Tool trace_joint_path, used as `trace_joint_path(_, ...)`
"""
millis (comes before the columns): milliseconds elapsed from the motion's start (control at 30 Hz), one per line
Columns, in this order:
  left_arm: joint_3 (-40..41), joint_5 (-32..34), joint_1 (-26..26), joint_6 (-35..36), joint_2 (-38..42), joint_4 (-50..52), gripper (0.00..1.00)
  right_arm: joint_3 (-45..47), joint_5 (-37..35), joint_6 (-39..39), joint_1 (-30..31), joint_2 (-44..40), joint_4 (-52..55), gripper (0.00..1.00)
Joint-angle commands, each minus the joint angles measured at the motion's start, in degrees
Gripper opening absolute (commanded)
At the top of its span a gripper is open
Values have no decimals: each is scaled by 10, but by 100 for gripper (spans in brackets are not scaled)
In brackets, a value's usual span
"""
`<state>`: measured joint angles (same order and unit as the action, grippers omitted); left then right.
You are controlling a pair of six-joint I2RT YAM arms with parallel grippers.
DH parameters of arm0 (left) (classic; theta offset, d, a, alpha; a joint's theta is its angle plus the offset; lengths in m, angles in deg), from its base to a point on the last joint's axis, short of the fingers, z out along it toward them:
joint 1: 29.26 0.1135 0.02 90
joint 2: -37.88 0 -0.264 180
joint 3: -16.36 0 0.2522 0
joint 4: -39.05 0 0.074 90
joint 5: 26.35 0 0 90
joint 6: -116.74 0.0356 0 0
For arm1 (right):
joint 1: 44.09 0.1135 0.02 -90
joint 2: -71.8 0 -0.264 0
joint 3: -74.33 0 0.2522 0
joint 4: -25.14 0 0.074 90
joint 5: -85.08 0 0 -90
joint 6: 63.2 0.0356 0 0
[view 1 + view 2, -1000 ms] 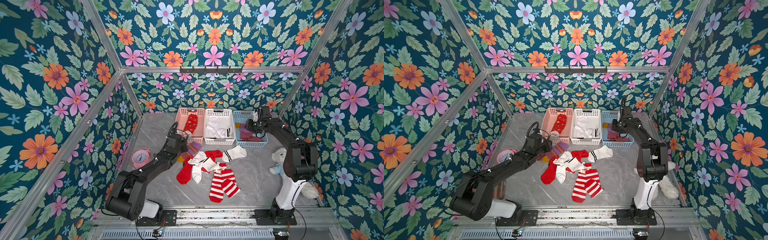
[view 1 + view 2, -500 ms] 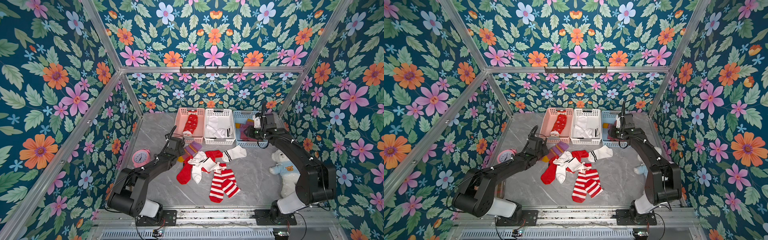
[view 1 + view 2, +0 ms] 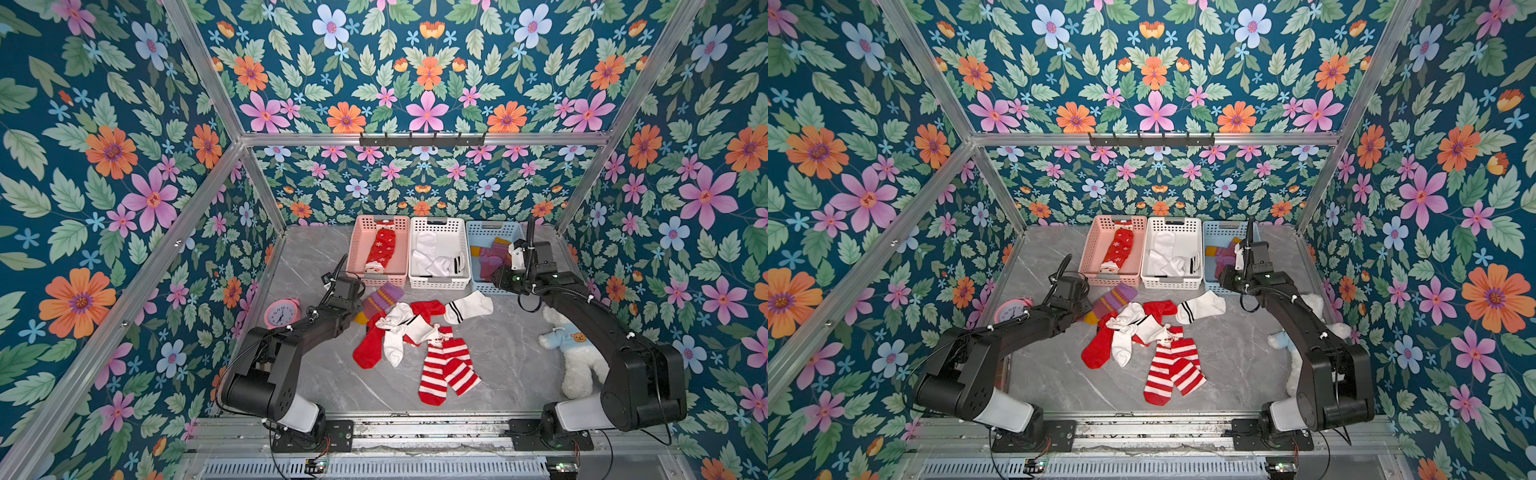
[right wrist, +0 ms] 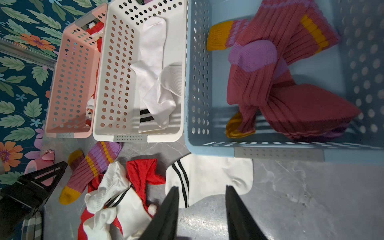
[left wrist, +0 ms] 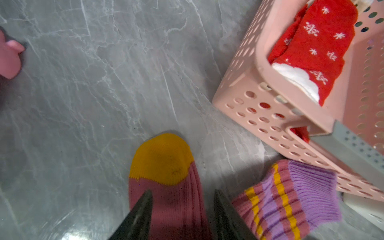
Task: Sort the socks into the basket by color
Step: Pick up the sock at the center of the board.
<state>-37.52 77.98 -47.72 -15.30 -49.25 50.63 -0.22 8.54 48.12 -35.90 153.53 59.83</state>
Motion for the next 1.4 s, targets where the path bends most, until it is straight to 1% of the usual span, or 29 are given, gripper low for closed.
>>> trace_joint_path(0, -3, 19, 2, -10, -6, 16, 49, 5, 3, 11, 1, -6, -16, 40)
trace_joint_path(267, -8, 27, 1, -11, -21, 21, 47, 23, 4, 20, 1, -17, -28, 40)
trace_joint_path(567, -16, 15, 3, -8, -46, 16, 36, 35, -2, 19, 1, -30, -26, 40)
trace_joint_path(667, -19, 12, 3, -3, -51, 15, 25, 39, -5, 17, 1, -35, -26, 40)
trace_joint_path(700, -19, 12, 3, -3, -50, 16, 23, 40, -5, 17, 1, -37, -26, 40)
trace_joint_path(767, -19, 13, 3, 1, -45, 17, 13, 43, -6, 17, 2, -40, -26, 40)
trace_joint_path(800, -18, 16, 3, 2, -42, 20, 5, 44, -7, 18, 1, -42, -26, 40)
trace_joint_path(833, -18, 18, 2, 4, -37, 21, 0, 46, -7, 19, 1, -44, -28, 40)
trace_joint_path(1167, -21, 37, 3, 34, 40, 51, 0, 54, -5, 23, 1, -50, -36, 40)
trace_joint_path(1367, -52, 20, 2, 69, 95, 85, 0, 56, -7, 22, 1, -55, -37, 40)
